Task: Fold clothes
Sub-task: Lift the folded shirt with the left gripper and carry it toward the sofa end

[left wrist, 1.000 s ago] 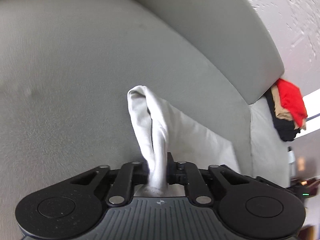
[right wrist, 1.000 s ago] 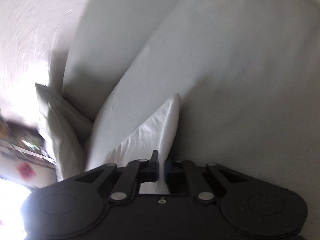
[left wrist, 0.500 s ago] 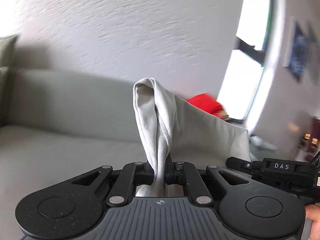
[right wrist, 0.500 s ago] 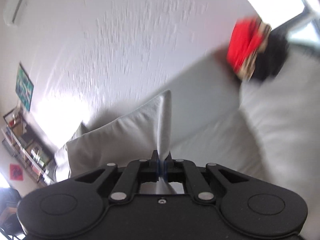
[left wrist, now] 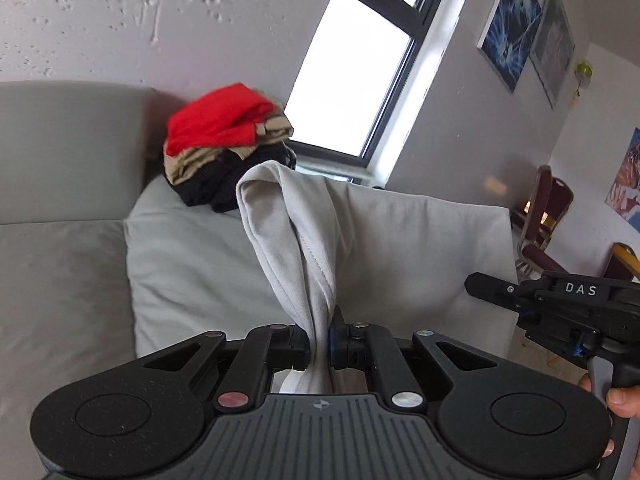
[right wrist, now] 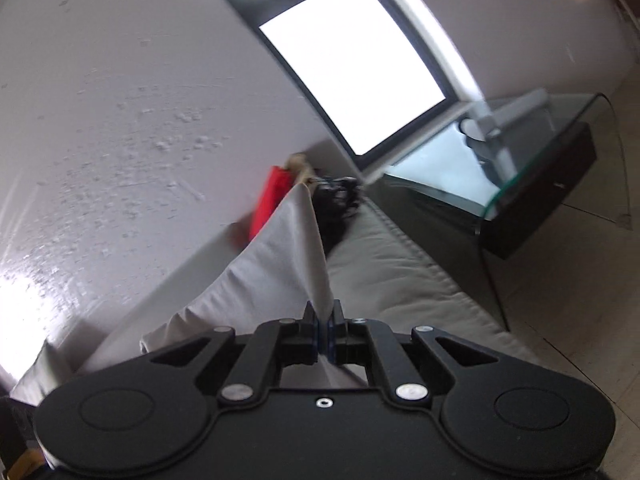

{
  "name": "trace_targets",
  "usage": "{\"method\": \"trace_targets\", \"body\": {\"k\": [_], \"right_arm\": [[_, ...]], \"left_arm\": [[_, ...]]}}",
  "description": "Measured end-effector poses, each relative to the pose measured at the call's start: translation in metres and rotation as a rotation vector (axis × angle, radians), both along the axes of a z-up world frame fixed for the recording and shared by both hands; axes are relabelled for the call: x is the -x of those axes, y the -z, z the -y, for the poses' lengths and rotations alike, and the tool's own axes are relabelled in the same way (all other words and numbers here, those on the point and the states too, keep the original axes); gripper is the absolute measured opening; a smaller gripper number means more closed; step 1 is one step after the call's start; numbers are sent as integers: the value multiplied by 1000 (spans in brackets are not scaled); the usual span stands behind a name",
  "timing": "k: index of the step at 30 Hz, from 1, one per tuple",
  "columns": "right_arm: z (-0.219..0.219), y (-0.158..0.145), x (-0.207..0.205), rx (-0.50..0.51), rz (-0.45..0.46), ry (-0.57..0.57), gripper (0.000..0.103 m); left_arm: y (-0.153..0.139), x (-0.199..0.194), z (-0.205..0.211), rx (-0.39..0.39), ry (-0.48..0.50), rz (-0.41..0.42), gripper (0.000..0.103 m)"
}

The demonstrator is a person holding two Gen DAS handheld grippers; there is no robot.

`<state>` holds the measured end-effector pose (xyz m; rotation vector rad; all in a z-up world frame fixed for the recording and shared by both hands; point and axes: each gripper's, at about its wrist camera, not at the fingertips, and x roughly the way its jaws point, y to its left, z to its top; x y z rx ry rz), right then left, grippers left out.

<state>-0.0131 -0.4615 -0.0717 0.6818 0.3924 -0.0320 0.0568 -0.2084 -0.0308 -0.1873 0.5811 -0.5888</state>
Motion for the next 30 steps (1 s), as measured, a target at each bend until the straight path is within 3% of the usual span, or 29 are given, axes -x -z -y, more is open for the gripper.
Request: {"method": "trace_targets", "body": {"k": [5,8,11,15,18,21,23,24,27,30], "right_arm": [[26,25,-58,0,-44,32,4],[32,43,-82,35,-124,47,10],[39,58,-80,61,-196,84,22],[45,56,-43,86,-199,102,31],[38,50,-26,89,-210,46,33],[16,35,-15,121,-214,-63,29],[-5,30,-12,166,-232,-136,8],[-15,30,-11,194,-252,-161,8],[-37,40,-8,287,-354,-178,8],[-43,51,13,304,-433,-162,9]], "left_arm": [[13,-55,14,-69,-21,-9,12],[41,-90,24,-216,-98,-45,21],[72,-113,8,-368,-226,-119,20],[84,-108,-44,-308,-304,-221,21],[74,-74,-59,-274,-263,-250,27],[61,-34,-38,-258,-145,-201,32],[57,-16,-14,-248,-60,-169,34],[59,-11,0,-249,-19,-159,35],[80,-6,35,-327,35,-206,35],[92,12,38,-396,17,-237,36]]}}
